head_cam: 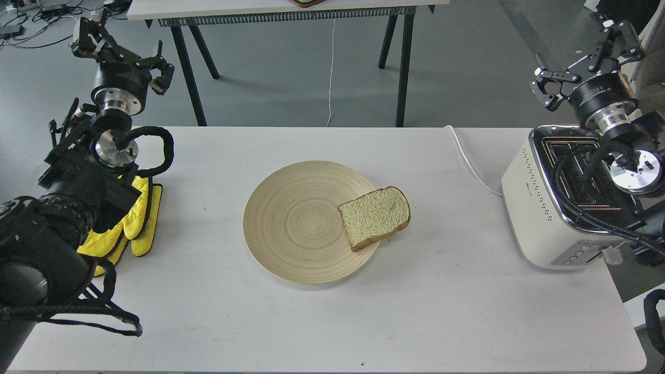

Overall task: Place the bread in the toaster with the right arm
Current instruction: 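Move the right gripper down from above the toaster toward the bread slice, then reach the right gripper to the bread slice edge on the plate and pinch it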

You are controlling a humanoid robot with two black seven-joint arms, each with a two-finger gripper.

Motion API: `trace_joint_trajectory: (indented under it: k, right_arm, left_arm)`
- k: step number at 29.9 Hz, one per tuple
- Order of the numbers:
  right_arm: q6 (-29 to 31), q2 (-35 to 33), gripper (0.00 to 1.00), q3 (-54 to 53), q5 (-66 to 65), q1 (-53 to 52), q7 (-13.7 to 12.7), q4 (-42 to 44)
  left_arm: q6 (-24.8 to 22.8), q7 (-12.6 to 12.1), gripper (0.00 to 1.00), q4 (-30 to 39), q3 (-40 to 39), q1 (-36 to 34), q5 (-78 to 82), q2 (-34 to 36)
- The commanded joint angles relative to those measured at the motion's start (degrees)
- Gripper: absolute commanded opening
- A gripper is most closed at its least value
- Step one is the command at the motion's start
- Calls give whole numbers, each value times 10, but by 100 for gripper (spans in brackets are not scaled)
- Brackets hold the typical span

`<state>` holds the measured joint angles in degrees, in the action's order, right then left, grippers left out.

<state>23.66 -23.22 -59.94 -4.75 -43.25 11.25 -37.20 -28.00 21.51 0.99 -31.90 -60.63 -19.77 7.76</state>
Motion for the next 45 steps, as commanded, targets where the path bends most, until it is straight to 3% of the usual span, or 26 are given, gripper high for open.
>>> trace_joint_trajectory:
  k: [1,7,12,17,23,34,40,45]
  right_arm:
    - [0,0,99,3,0,0,1,-2]
    - [-4,0,99,39,-4,-2,4,-12]
    - [-79,-10,99,101,-32,-6,6,-92]
    - [-125,-35,99,151,-192,4,11,-169]
    - [-191,-30,98,221,-363,30,11,-200]
    - [-310,39,85,428,-410,31,11,-198]
    - [-343,62,75,496,-433,29,4,-178]
    - [-348,70,73,518,-433,30,3,-170]
  left_arm:
    - [0,1,100,1,1,0,1,-1]
    - [0,0,100,0,0,1,0,1]
    - [0,0,100,1,0,1,0,-5]
    - [0,1,100,0,0,2,0,-6]
    - [0,0,100,0,0,2,0,-6]
    - [0,0,100,1,0,2,0,-6]
    - [0,0,100,0,0,2,0,-7]
    - [0,0,100,1,0,1,0,-7]
